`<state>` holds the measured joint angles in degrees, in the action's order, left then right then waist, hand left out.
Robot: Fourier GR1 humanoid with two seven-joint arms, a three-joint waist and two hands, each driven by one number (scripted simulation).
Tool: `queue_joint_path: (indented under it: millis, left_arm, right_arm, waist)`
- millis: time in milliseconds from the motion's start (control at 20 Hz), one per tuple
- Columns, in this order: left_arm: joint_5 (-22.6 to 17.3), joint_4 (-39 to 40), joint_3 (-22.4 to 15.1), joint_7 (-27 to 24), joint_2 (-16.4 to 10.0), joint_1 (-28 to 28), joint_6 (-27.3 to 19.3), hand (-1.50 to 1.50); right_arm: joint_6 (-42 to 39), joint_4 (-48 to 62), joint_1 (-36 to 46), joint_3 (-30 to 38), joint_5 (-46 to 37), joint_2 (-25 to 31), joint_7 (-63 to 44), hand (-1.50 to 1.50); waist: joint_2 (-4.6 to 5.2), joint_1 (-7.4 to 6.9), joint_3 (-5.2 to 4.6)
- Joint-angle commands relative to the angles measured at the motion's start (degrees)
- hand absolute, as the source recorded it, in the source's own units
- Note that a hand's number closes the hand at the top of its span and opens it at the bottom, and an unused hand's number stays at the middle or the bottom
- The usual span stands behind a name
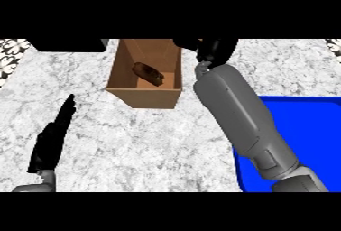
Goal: Pick the sweet potato from the tray and place it in the cardboard box
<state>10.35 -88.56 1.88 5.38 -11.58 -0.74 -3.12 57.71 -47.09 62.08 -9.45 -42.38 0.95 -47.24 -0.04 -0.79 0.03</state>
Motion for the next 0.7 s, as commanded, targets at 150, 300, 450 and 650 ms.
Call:
queue_joint_path:
  millis: [150, 300, 450, 650]
  left_arm:
    - [-0.18, 0.18, 2.06, -0.48, 0.05, 3.32, -1.37, 0.0]
    - [-1.6, -2.92, 2.45, 1.01, -1.25, 3.44, 0.69, 0.0]
    - [-0.19, -2.41, 1.36, 1.57, 0.38, 3.56, -0.88, 0.0]
    - [-0.13, -3.89, 1.24, 0.22, 0.56, 5.44, -0.82, 0.0]
  right_arm:
    - [3.62, -15.21, -10.98, 2.52, -5.53, 3.95, -5.82, -1.5]
    - [1.98, -27.28, -21.26, 2.48, -3.66, 6.31, -4.35, -1.5]
    - [-1.86, -40.23, -31.06, 0.68, -4.22, 8.03, -5.45, -1.5]
    - [-8.98, -56.72, -42.65, -0.69, -0.63, 14.54, -6.37, -1.5]
  waist:
    - [-1.25, 3.76, -0.07]
    - [-1.15, 3.65, 0.0]
    - [-1.11, 4.2, -0.03]
    - [-0.91, 3.59, -0.01]
